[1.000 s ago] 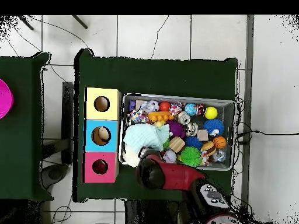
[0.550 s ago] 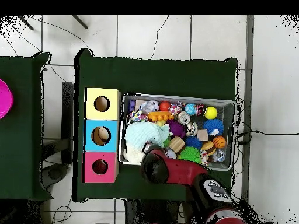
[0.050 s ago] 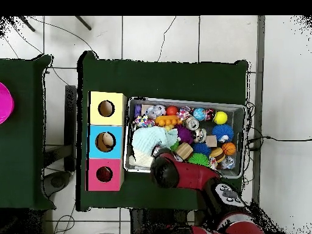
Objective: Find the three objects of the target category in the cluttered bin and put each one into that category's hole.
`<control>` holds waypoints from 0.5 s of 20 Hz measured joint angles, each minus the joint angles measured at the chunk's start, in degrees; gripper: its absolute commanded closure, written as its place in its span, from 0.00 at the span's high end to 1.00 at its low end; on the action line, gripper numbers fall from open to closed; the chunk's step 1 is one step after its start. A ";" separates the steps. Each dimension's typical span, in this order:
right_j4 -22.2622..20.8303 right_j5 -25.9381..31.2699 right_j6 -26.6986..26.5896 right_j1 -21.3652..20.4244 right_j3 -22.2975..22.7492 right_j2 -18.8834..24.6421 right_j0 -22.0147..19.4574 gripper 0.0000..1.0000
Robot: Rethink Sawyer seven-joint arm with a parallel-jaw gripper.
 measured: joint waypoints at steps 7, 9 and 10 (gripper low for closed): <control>-0.02 0.35 0.00 0.38 -0.42 1.04 -1.30 1.00; -0.28 0.80 0.00 0.38 -0.42 1.70 -2.04 1.00; -0.35 0.95 0.00 0.38 -0.42 1.91 -2.29 1.00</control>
